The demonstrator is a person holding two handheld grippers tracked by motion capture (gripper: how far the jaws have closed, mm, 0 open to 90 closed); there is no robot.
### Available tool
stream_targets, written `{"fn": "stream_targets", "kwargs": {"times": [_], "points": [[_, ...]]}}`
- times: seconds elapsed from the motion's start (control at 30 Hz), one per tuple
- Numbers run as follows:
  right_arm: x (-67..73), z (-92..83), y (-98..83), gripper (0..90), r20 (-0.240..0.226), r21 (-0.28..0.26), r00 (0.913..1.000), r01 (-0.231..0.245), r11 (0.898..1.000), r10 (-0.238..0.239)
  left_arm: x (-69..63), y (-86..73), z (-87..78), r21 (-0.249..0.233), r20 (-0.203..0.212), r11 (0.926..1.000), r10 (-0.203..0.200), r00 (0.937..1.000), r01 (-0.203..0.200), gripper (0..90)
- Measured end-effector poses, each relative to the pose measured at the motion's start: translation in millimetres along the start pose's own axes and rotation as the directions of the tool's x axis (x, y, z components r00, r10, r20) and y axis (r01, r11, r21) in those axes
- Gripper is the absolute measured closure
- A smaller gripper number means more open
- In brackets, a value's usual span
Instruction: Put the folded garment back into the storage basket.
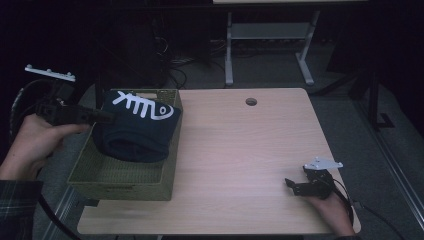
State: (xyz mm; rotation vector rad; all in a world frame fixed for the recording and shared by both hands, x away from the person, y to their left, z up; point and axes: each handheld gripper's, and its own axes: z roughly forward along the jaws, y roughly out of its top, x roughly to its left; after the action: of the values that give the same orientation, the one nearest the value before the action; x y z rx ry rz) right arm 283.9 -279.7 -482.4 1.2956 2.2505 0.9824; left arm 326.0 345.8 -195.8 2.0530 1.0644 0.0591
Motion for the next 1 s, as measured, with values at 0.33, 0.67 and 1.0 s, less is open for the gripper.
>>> {"fn": "stream_targets", "kwargs": {"times": [0.33, 0.67, 1.0], "points": [[0.0, 0.0, 0.0, 13.7, 0.0, 0.0, 1.0, 0.0, 1.0, 0.0, 9.9, -19.6, 5.4, 0.014, -0.007, 0.9993, -0.036, 0.9993, 0.036, 74.8], [0.0, 0.0, 0.0, 13.8, 0.001, 0.0, 1.0, -0.001, 1.0, 0.001, 30.2, -41.7, 16.2, 0.02, -0.007, 0.9949, -0.099, 0.9951, 0.099, 74.8], [0.0, 0.0, 0.0, 13.9, 0.001, 0.0, 1.0, -0.001, 1.0, 0.001, 39.4, -54.8, 21.1, 0.023, -0.01, 0.9905, -0.135, 0.9907, 0.136, 74.8]]}}
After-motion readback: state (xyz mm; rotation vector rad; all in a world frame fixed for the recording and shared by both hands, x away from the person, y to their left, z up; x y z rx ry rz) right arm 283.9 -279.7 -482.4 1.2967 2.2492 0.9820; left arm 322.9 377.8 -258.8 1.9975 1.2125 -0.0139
